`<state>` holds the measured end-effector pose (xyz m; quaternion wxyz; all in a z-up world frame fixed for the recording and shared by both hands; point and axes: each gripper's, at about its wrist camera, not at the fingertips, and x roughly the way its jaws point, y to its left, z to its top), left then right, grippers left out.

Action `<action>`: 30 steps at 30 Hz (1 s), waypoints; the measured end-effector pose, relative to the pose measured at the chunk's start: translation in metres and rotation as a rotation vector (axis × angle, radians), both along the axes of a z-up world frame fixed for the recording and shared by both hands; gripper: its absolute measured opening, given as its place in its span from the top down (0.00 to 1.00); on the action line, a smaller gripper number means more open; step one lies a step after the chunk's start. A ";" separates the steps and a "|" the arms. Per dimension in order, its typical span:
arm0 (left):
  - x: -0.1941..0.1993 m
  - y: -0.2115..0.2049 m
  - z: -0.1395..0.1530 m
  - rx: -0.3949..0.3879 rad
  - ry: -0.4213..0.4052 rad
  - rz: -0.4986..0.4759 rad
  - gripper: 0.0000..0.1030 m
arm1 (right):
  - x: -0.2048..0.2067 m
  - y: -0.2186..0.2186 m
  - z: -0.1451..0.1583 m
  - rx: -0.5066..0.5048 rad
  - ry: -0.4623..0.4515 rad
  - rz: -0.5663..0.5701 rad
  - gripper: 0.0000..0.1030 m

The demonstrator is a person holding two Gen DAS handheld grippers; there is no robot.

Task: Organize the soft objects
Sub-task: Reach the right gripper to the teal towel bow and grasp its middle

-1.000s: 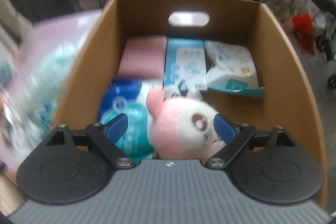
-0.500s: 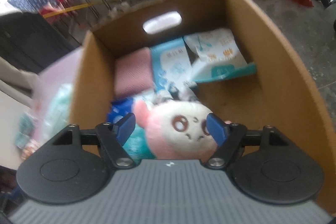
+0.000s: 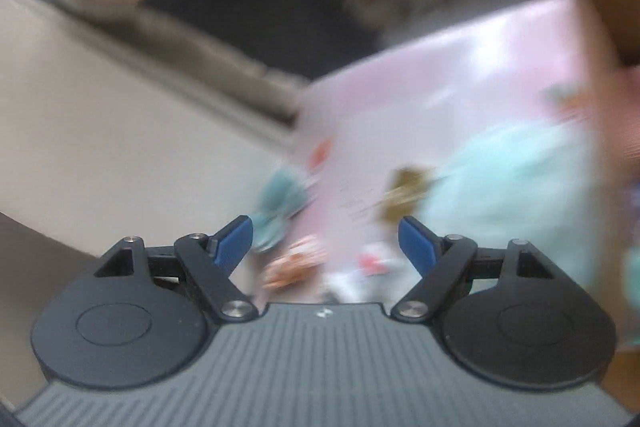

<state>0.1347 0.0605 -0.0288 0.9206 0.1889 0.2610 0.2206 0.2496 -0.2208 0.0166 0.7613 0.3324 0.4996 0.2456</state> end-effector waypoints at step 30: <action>0.099 0.047 -0.077 -0.151 0.181 -0.059 0.91 | 0.141 0.243 -0.178 0.106 0.279 0.078 0.63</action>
